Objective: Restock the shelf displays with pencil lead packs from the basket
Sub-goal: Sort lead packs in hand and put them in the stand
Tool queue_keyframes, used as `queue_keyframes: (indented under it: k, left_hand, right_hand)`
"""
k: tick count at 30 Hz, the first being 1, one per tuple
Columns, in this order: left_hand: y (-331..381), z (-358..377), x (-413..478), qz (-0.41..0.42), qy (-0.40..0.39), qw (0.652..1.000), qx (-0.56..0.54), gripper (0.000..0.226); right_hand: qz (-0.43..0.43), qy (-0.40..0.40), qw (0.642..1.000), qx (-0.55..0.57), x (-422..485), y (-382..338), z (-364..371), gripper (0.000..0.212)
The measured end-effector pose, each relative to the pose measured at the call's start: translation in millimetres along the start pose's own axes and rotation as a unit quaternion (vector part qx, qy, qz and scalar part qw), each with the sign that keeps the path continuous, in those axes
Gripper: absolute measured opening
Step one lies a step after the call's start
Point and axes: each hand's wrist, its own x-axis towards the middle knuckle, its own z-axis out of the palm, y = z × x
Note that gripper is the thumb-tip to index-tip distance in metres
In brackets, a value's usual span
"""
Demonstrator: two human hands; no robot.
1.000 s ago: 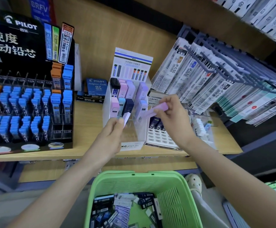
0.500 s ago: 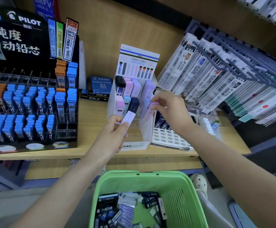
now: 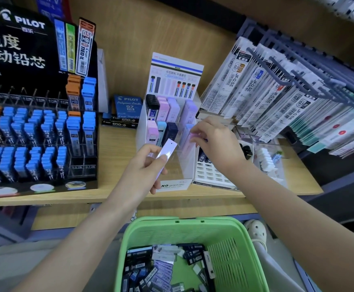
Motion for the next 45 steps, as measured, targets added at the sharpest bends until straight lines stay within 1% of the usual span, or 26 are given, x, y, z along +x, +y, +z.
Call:
queue_keyframes:
  k: [3,4,5,7,8,9,11,12,14,15,16,17,19,21,23,25,27,31,35,39,42,45]
  left_hand:
    - [0.0,0.9,-0.5,0.01,-0.012,1.0,-0.012,0.007]
    - [-1.0,0.9,-0.1,0.017,-0.013,1.0,-0.006,0.008]
    - [-2.4,0.2,0.4,0.027,-0.013,1.0,0.006,0.009]
    - [-6.1,-1.4,1.8,0.051,-0.018,0.998,0.042,0.011]
    - [-7.8,-2.2,2.3,0.063,-0.022,0.996,0.064,0.011]
    - [-8.6,-2.9,2.3,0.074,-0.027,0.993,0.083,0.011]
    - [-9.2,-3.1,1.8,0.094,-0.037,0.989,0.111,0.009]
    - [-9.3,-2.9,1.6,0.106,-0.045,0.986,0.124,0.009]
    - [-8.6,-1.6,0.7,0.125,-0.06,0.98,0.145,0.01]
    - [-8.5,-1.2,0.0,0.127,-0.06,0.979,0.146,0.01]
    - [-8.2,-0.3,-1.0,0.121,-0.053,0.982,0.137,0.012]
    - [-7.4,0.5,-2.2,0.106,-0.041,0.987,0.116,0.02]
    - [-6.9,2.2,-3.9,0.062,-0.015,0.996,0.055,0.036]
    - [-4.2,4.3,-6.0,0.032,0.004,0.999,-0.014,0.033]
    - [-1.7,6.1,-6.5,0.019,0.001,0.998,-0.059,0.022]
    - [-0.7,8.4,-7.9,0.019,-0.019,0.997,-0.069,0.009]
    - [-0.7,11.5,-10.2,0.02,-0.032,0.996,-0.076,0.005]
    - [0.9,20.9,-14.9,0.03,-0.039,0.997,-0.067,0.01]
    - [3.1,26.9,-16.1,0.077,-0.049,0.995,-0.049,0.016]
    - [1.6,28.7,-12.9,0.15,-0.091,0.983,0.046,0.022]
    - [-1.6,32.8,-11.9,0.172,-0.12,0.975,0.075,0.021]
    - [-6.6,36.2,-9.1,0.161,-0.123,0.976,0.081,0.023]
  right_hand:
    - [0.024,-0.009,0.999,-0.024,-1.5,-3.6,2.4,0.018]
    - [0.034,-0.011,0.999,-0.017,-2.2,-5.7,2.3,0.019]
    - [0.043,0.0,0.999,0.011,-3.8,-8.7,2.3,0.019]
    - [0.075,0.026,0.991,0.11,-10.3,-21.7,-3.0,0.015]
    - [0.104,0.017,0.981,0.165,-14.4,-29.5,-7.0,0.021]
    - [0.134,-0.009,0.969,0.21,-19.1,-37.1,-10.4,0.029]
    - [0.18,-0.102,0.944,0.255,-28.9,-49.7,-16.5,0.038]
    - [0.199,-0.151,0.926,0.284,-33.2,-52.8,-17.4,0.038]
    - [0.241,-0.216,0.871,0.37,-39.2,-55.3,-18.0,0.032]
    - [0.258,-0.227,0.849,0.402,-41.1,-54.7,-18.6,0.03]
    - [0.271,-0.226,0.834,0.424,-42.9,-53.8,-19.9,0.029]
    - [0.282,-0.218,0.823,0.442,-45.1,-52.7,-21.1,0.028]
    - [0.289,-0.193,0.809,0.475,-51.1,-52.5,-23.7,0.022]
    - [0.289,-0.166,0.797,0.504,-57.4,-54.5,-25.4,0.017]
    - [0.287,-0.153,0.796,0.511,-63.6,-57.0,-24.9,0.019]
    - [0.282,-0.152,0.801,0.506,-69.1,-58.8,-24.6,0.019]
    - [0.277,-0.148,0.804,0.506,-73.8,-59.8,-24.6,0.015]
    - [0.273,-0.148,0.81,0.498,-82.5,-58.1,-27.3,0.011]
    - [0.253,-0.141,0.857,0.427,-88.8,-51.4,-32.3,0.021]
    - [0.222,-0.089,0.893,0.382,-86.0,-45.9,-45.7,0.02]
    - [0.207,-0.07,0.901,0.375,-82.2,-43.4,-52.1,0.015]
    - [0.203,-0.053,0.902,0.376,-79.4,-38.6,-53.6,0.01]
